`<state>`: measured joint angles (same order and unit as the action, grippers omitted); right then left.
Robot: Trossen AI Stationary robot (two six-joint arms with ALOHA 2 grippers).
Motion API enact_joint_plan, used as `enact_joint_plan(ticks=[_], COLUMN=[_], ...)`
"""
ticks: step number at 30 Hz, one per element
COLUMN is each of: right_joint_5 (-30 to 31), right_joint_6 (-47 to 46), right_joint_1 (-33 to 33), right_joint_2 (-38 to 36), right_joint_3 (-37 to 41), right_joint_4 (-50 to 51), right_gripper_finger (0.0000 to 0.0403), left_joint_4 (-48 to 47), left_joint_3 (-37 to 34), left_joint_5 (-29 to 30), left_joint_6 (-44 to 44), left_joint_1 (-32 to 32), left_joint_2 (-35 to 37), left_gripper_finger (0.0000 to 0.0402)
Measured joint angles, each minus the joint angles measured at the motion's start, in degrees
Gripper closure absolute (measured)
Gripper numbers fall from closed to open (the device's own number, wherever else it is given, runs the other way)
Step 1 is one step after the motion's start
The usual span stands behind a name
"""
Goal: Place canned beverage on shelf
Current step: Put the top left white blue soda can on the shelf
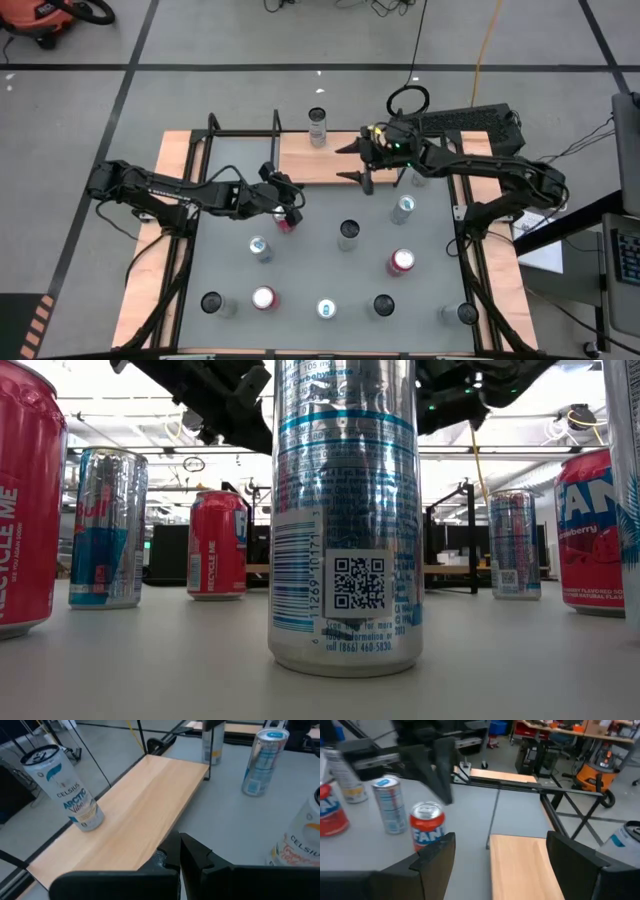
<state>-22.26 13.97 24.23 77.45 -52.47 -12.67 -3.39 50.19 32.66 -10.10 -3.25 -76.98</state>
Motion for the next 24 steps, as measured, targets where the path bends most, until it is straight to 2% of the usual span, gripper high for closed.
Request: enact_joint_plan(ticks=[8, 11, 19, 24], right_joint_5=[5.6, 5.9, 5.9, 5.9], right_joint_6=[-1.6, -2.7, -2.8, -2.7], right_joint_1=[-3.1, -4.1, -6.6, -7.6], right_joint_2=[-4.7, -4.8, -4.2, -4.2], right_joint_3=[7.1, 7.3, 7.4, 7.4], right_joint_4=[-8.8, -9.4, -6.0, -4.4], right_gripper_finger=[0.0137, 0.0161, 0.024, 0.0274], left_joint_4=[4.0, 6.5, 5.9, 6.0], left_joint_3=[0.0, 0.0, 0.0, 0.0], left_joint_5=[0.5, 0.9, 0.9, 0.9], left_joint_6=[0.5, 0.5, -0.1, -3.0], left_joint_1=[0.9, 1.7, 1.3, 0.8], left_joint_2=[-1.5, -2.1, -3.0, -3.0], left_gripper_finger=[0.0396, 0.0396, 0.0396, 0.0396])
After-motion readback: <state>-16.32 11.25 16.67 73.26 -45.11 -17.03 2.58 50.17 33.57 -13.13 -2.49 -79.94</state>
